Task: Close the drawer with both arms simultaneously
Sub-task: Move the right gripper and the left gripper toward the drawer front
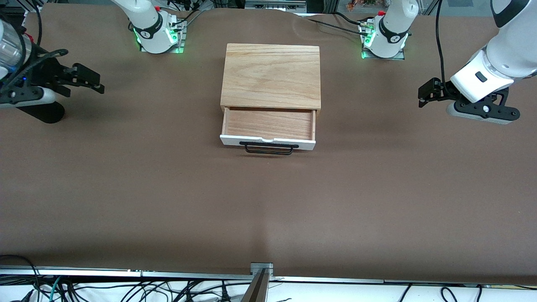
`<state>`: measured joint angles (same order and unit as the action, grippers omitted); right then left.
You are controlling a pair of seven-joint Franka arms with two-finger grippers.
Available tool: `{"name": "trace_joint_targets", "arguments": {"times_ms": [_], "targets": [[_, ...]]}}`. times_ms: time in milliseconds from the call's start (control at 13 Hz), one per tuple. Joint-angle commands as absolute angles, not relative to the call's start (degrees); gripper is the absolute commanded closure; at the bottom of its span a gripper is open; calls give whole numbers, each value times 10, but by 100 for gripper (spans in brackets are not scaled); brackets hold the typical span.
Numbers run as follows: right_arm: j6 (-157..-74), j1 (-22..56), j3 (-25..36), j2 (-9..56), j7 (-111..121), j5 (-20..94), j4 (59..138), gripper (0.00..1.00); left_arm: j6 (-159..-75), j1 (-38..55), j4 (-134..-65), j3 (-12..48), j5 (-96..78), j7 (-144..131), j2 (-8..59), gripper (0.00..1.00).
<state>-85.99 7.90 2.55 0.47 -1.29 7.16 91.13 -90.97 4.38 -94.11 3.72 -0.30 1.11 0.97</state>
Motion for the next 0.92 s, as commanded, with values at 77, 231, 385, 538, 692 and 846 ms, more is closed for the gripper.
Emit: {"name": "trace_joint_targets", "arguments": {"times_ms": [77, 231, 385, 538, 692, 846], "targets": [[-875, 108, 27, 52, -12, 127, 906, 0, -899, 40, -933, 40, -10, 9, 8, 0], [-923, 126, 27, 110, -18, 183, 904, 0, -899, 56, -933, 43, -31, 16, 15, 0], [-1002, 157, 27, 169, -22, 230, 904, 0, -906, 76, -933, 47, -90, 16, 59, 0], [-1086, 194, 27, 229, -27, 265, 904, 0, -941, 97, -898, 47, -145, 16, 124, 0], [-1133, 226, 27, 266, -70, 300, 902, 0, -955, 121, -873, 47, -181, 16, 184, 0], [-1147, 236, 27, 289, -79, 320, 884, 0, -1032, 126, -854, 47, -269, 17, 235, 0]]}}
